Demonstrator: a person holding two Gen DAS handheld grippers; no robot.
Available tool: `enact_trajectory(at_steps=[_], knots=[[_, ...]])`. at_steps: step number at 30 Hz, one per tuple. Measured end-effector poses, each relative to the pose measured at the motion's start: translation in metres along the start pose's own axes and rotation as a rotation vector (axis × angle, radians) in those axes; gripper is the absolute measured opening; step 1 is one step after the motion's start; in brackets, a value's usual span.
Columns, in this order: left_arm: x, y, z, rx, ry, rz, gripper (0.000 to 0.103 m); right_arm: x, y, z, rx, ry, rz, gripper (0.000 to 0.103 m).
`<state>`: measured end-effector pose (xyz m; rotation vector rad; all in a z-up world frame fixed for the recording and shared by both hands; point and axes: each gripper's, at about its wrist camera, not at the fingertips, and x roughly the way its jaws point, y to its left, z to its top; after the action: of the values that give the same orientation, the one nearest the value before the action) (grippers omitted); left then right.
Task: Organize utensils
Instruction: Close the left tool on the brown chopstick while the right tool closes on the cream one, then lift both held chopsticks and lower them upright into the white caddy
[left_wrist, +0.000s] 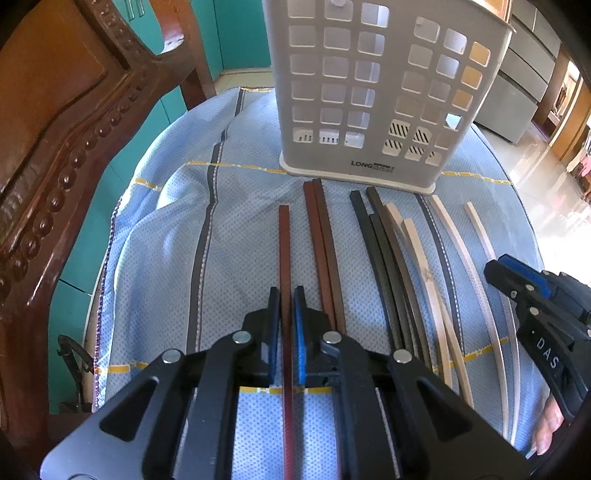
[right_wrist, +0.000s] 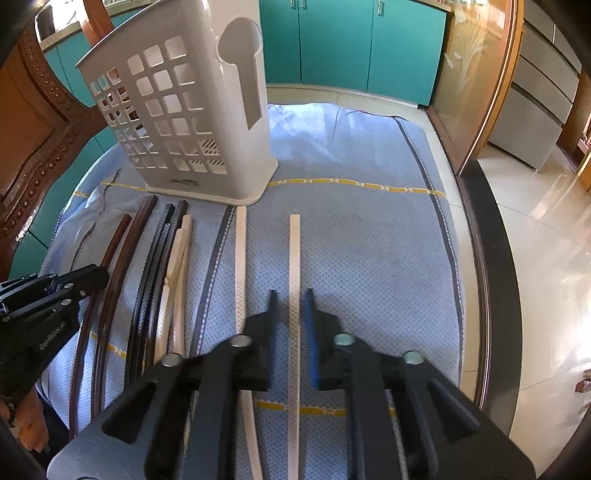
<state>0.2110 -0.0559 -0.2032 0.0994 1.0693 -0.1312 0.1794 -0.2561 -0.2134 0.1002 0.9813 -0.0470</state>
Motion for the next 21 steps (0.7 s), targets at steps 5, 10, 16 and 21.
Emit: enact_trajectory(at_steps=[5, 10, 16, 21], knots=[[-0.001, 0.000, -0.001, 0.006, -0.001, -0.007, 0.007, 0.000, 0.000, 0.000, 0.001, -0.004, -0.001, 0.007], [-0.008, 0.005, -0.001, -0.014, -0.030, -0.017, 0.007, -0.014, -0.007, 0.003, 0.034, -0.059, 0.022, 0.006], [-0.048, 0.014, -0.002, -0.027, -0.138, -0.041, 0.007, -0.066, -0.016, 0.008, 0.050, -0.231, 0.079, 0.006], [-0.117, 0.023, -0.002, -0.021, -0.293, -0.119, 0.007, -0.129, -0.030, 0.007, 0.062, -0.369, 0.203, 0.006]])
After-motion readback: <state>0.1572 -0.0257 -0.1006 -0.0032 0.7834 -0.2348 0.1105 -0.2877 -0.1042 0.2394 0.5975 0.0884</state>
